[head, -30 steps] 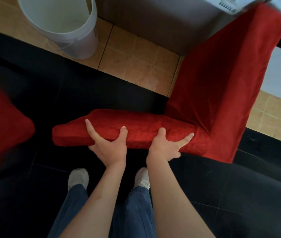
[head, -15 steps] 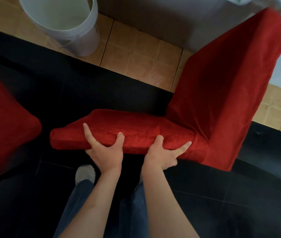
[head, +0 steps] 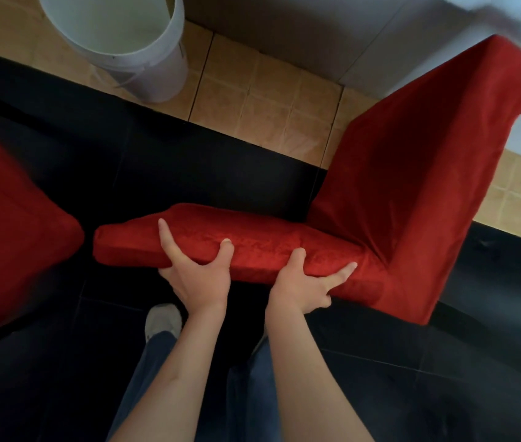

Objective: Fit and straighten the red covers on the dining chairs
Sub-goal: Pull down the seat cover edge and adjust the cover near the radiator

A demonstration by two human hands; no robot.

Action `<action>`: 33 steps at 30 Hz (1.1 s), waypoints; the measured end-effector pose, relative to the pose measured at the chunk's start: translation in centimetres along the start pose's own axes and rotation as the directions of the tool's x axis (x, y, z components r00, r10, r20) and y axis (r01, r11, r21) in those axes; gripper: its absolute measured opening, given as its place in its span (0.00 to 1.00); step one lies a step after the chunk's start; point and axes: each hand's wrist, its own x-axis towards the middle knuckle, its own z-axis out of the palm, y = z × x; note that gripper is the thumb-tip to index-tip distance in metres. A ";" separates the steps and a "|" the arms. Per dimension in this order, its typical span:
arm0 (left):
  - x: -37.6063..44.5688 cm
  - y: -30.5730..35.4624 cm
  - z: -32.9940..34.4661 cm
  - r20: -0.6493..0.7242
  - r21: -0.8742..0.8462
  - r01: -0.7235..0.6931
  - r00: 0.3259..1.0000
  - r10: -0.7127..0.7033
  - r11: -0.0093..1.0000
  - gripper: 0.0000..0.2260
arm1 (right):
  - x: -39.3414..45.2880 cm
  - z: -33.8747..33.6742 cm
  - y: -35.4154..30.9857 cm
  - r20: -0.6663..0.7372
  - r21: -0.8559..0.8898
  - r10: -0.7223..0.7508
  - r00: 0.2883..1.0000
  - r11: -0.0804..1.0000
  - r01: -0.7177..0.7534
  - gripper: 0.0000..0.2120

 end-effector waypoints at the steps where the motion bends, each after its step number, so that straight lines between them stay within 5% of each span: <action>1: 0.1 0.1 0.1 -0.002 -0.002 0.007 1.000 -0.007 1.000 0.46 | 0.1 0.1 -0.2 0.003 -0.004 -0.002 1.000 1.000 0.002 0.45; 12: -0.1 0.5 0.1 -0.005 -0.003 0.017 1.000 -0.017 1.000 0.46 | 0.1 0.3 -0.1 0.022 -0.014 -0.017 1.000 1.000 0.018 0.45; 17: 0.0 0.9 -0.6 0.060 0.020 0.039 0.997 -0.041 0.999 0.46 | 0.0 -0.4 -0.9 0.014 -0.185 -0.040 0.999 0.982 0.042 0.46; 33: 2.8 -2.6 -8.5 -0.016 -0.074 -0.181 0.983 0.181 0.981 0.40 | -2.9 -2.5 1.1 0.221 -0.437 -0.547 0.807 0.684 0.584 0.39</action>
